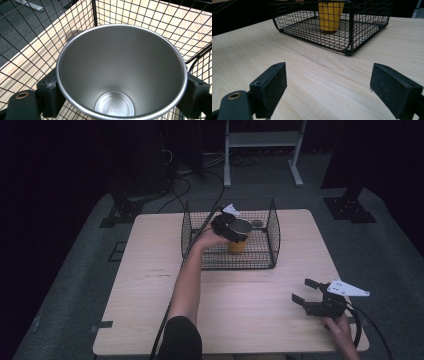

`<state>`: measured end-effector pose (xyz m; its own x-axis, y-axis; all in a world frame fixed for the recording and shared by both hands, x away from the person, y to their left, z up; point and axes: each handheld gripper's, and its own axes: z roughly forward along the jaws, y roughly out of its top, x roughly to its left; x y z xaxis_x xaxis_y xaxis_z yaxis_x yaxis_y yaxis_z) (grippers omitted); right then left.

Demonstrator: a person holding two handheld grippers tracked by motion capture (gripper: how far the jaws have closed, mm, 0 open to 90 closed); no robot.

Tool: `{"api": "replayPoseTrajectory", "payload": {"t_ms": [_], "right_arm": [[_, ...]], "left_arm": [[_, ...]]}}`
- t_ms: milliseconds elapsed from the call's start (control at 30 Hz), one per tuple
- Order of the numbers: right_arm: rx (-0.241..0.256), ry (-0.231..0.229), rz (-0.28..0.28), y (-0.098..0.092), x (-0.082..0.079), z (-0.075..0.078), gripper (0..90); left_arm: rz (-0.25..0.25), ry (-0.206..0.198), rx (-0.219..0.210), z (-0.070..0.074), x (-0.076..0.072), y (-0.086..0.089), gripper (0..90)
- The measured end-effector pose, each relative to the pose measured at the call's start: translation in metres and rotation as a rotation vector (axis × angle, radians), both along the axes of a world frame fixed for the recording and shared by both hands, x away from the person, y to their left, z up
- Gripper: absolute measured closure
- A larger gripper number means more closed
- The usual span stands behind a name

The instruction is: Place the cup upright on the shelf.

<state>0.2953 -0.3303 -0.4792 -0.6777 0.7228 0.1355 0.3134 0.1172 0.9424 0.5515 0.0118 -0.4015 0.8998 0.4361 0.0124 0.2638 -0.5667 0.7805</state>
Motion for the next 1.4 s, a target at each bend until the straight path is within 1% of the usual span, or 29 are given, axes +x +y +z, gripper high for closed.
{"api": "replayPoseTrajectory", "payload": {"t_ms": [167,233,367,500,533,567,600,700,767,800,867,900,933,967,1000,1067,1167,1300,1333,1400], "right_arm": [[0.0,-0.001,0.0,0.0,0.0,0.0,12.9],[0.001,-0.001,0.0,0.0,0.0,0.0,12.9],[0.003,-0.001,0.0,0.0,0.0,0.0,12.9],[0.002,-0.001,0.0,0.0,0.0,0.0,12.9],[0.003,0.0,0.0,0.0,0.0,0.0,12.9],[0.004,0.0,0.0,0.0,0.0,0.0,12.9],[0.003,0.0,0.0,-0.001,0.0,0.0,12.9],[0.004,-0.001,0.0,-0.001,0.0,0.0,12.9],[0.003,-0.001,0.001,-0.001,0.0,0.0,12.9],[0.003,-0.001,0.001,-0.001,0.0,0.0,12.9],[0.004,-0.001,0.001,-0.001,0.0,0.0,12.9],[0.004,-0.001,0.001,-0.001,0.0,0.0,12.9],[0.004,-0.001,0.001,-0.001,0.0,0.0,12.9],[0.005,-0.001,0.001,-0.001,0.0,0.0,12.9],[0.005,-0.001,0.001,-0.001,0.0,0.0,12.9],[0.006,0.0,0.001,-0.001,0.0,0.0,12.9],[0.008,-0.001,0.0,-0.001,0.001,0.0,12.9],[0.021,0.003,-0.003,-0.002,0.0,0.0,12.9],[0.026,0.003,-0.004,-0.003,0.001,0.0,12.9],[0.027,0.003,-0.003,-0.003,0.001,0.0,12.9]], "left_arm": [[0.002,-0.003,0.012,0.0,-0.001,0.0,13.0],[0.006,-0.015,0.025,-0.001,-0.001,-0.001,13.1],[0.005,-0.02,0.019,-0.001,-0.002,-0.002,12.9],[0.004,-0.021,0.023,-0.001,-0.002,-0.002,12.9],[0.004,-0.026,0.033,-0.001,-0.002,-0.001,12.6],[0.004,-0.026,0.033,-0.001,-0.002,-0.001,12.0],[0.013,-0.034,0.027,-0.001,-0.002,-0.001,11.1],[0.012,-0.037,0.026,-0.001,-0.003,0.0,9.7],[0.016,-0.038,0.023,0.0,-0.003,0.0,6.8],[0.022,-0.038,0.018,0.0,-0.003,0.001,6.8],[0.03,-0.052,0.004,0.002,-0.003,0.002,4.1],[0.03,-0.052,0.004,0.002,-0.003,0.002,3.4],[0.032,-0.052,-0.013,0.004,-0.003,0.003,3.4],[0.031,-0.055,-0.019,0.005,-0.003,0.003,3.2],[0.031,-0.07,-0.019,0.007,-0.004,0.003,3.0],[0.03,-0.072,-0.023,0.008,-0.004,0.003,2.9],[0.033,-0.075,-0.041,0.012,-0.005,0.005,2.8],[0.033,-0.082,-0.056,0.015,-0.006,0.006,2.5],[0.035,-0.094,-0.057,0.017,-0.007,0.006,2.5],[0.036,-0.095,-0.066,0.018,-0.007,0.007,2.6]]}}
